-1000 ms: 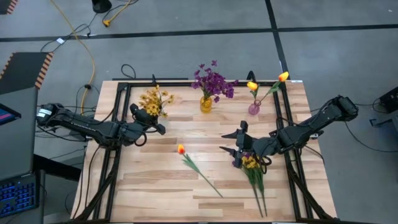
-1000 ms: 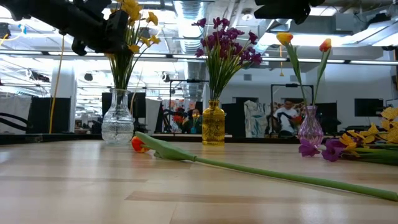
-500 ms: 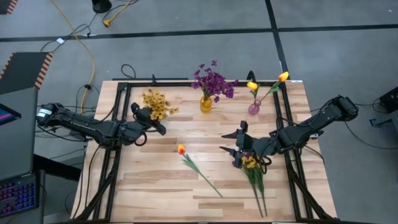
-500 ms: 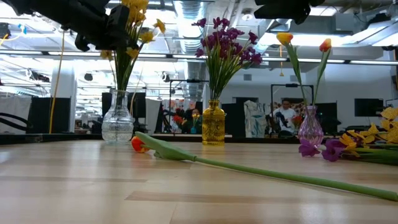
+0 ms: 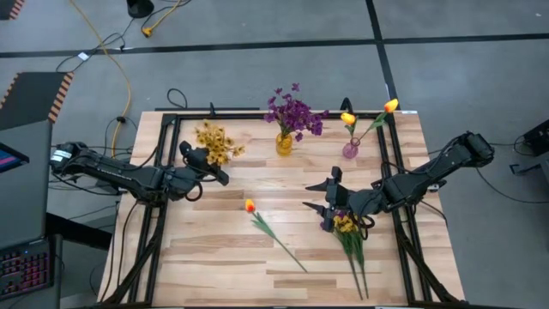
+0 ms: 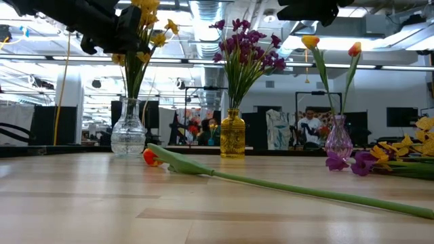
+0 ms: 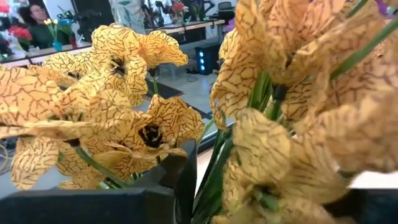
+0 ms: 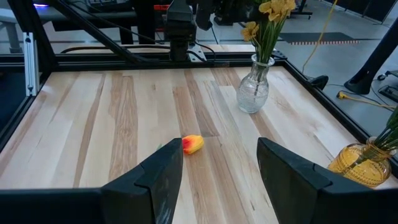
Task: Sort flowers into vase by color
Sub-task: Put the left yellow flowers into the transparent vase
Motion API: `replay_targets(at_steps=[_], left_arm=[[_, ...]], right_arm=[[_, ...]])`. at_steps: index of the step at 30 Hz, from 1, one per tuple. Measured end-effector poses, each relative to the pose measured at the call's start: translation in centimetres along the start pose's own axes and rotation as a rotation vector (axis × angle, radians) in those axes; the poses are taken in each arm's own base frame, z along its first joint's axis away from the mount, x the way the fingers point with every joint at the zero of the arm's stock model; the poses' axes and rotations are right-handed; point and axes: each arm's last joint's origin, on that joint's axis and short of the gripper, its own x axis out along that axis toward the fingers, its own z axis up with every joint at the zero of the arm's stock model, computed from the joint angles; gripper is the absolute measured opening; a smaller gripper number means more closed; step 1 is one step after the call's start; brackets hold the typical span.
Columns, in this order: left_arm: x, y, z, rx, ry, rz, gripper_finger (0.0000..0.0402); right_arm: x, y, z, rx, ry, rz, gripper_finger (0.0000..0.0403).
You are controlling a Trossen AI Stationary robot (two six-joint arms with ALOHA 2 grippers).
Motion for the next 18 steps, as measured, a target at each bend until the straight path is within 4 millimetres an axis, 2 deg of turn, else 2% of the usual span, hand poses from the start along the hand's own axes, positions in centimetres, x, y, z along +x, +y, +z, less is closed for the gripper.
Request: replay_targets(at_steps=[11, 18], left_arm=[[-0.01, 0.12, 0.06, -0.006, -0.01, 0.042, 0.0188], [-0.01, -0.03, 0.27, -0.03, -0.015, 0.001, 0.0197]], right_arm=[[0.0, 0.0, 0.0, 0.0, 0.0, 0.0, 0.0234], [0.01, -0.01, -0.01, 0.0, 0.0, 0.0, 0.0234]])
